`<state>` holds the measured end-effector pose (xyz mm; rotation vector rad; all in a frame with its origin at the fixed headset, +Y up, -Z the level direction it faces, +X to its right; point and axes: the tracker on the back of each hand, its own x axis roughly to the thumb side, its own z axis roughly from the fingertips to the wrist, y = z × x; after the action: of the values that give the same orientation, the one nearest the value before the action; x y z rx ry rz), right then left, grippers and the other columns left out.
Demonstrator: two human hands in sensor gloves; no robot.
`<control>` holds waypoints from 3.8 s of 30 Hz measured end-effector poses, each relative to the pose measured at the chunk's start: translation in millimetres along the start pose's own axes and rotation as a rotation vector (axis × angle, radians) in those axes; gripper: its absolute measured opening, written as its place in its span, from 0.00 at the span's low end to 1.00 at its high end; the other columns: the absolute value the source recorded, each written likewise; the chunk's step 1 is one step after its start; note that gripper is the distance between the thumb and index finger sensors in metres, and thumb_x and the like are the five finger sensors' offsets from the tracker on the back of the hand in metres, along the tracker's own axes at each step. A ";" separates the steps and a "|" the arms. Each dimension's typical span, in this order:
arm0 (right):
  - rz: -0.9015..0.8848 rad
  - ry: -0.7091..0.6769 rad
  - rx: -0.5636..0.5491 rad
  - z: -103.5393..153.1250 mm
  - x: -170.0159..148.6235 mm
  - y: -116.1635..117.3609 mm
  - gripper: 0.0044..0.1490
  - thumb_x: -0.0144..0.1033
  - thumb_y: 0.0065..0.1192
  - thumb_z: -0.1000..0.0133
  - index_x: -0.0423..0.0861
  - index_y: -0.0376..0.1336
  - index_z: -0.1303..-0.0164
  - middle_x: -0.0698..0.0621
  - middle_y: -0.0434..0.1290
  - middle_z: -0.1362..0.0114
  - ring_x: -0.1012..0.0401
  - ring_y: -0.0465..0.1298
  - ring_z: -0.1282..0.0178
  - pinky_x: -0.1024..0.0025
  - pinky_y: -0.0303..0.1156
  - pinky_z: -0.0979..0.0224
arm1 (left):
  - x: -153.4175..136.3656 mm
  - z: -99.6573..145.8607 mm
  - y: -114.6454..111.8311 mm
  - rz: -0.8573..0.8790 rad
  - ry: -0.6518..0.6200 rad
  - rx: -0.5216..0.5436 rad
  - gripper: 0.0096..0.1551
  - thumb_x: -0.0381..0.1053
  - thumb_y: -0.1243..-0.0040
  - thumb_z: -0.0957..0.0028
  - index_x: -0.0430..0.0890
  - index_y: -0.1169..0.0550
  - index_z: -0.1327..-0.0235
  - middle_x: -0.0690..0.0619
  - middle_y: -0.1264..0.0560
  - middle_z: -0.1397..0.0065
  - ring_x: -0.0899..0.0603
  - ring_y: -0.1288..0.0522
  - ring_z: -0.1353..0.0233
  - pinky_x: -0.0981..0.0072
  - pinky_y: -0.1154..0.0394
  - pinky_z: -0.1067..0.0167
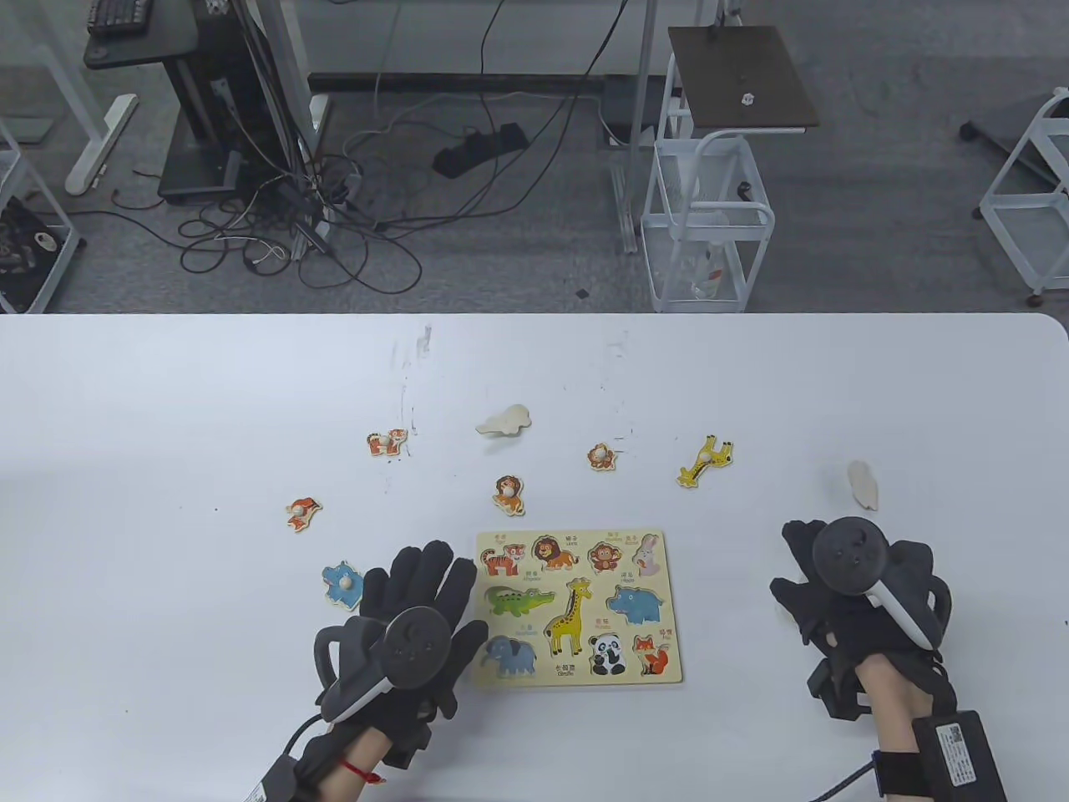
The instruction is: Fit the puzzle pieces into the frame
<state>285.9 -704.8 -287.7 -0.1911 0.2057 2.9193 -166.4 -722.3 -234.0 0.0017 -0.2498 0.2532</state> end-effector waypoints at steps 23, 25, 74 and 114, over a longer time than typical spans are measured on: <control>0.181 -0.126 -0.054 -4.4 2.2 33.5 0.25 0.31 0.77 0.58 0.52 0.78 0.49 0.49 0.84 0.44 0.50 0.89 0.51 0.48 0.80 0.46 | 2.2 0.9 -1.5 -0.021 0.013 -0.013 0.41 0.68 0.45 0.53 0.57 0.34 0.24 0.47 0.45 0.13 0.31 0.42 0.16 0.32 0.50 0.24; 0.123 -0.128 -0.032 -3.0 1.1 31.4 0.25 0.31 0.77 0.58 0.50 0.77 0.48 0.48 0.84 0.45 0.50 0.89 0.53 0.48 0.80 0.47 | 2.0 0.9 -1.6 -0.019 0.013 -0.009 0.41 0.68 0.45 0.53 0.57 0.33 0.24 0.47 0.45 0.13 0.31 0.42 0.16 0.32 0.50 0.24; -0.982 -0.390 0.146 63.2 162.5 34.1 0.26 0.43 0.73 0.54 0.42 0.79 0.51 0.44 0.84 0.49 0.48 0.86 0.64 0.44 0.78 0.51 | 11.6 -2.3 -35.8 1.178 -0.035 -0.195 0.23 0.60 0.31 0.53 0.54 0.12 0.48 0.52 0.10 0.46 0.49 0.08 0.52 0.53 0.18 0.42; -0.212 -0.620 -0.315 110.9 210.0 2.8 0.30 0.43 0.80 0.59 0.49 0.77 0.46 0.45 0.78 0.39 0.48 0.83 0.53 0.44 0.76 0.45 | -3.9 -0.4 -22.5 0.965 0.067 -0.108 0.23 0.57 0.28 0.54 0.48 0.13 0.50 0.53 0.08 0.54 0.54 0.07 0.60 0.57 0.14 0.48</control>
<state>69.0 -649.2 -208.5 0.6015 -0.3493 2.6255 -164.3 -745.0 -234.6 -0.2386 -0.1810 1.1971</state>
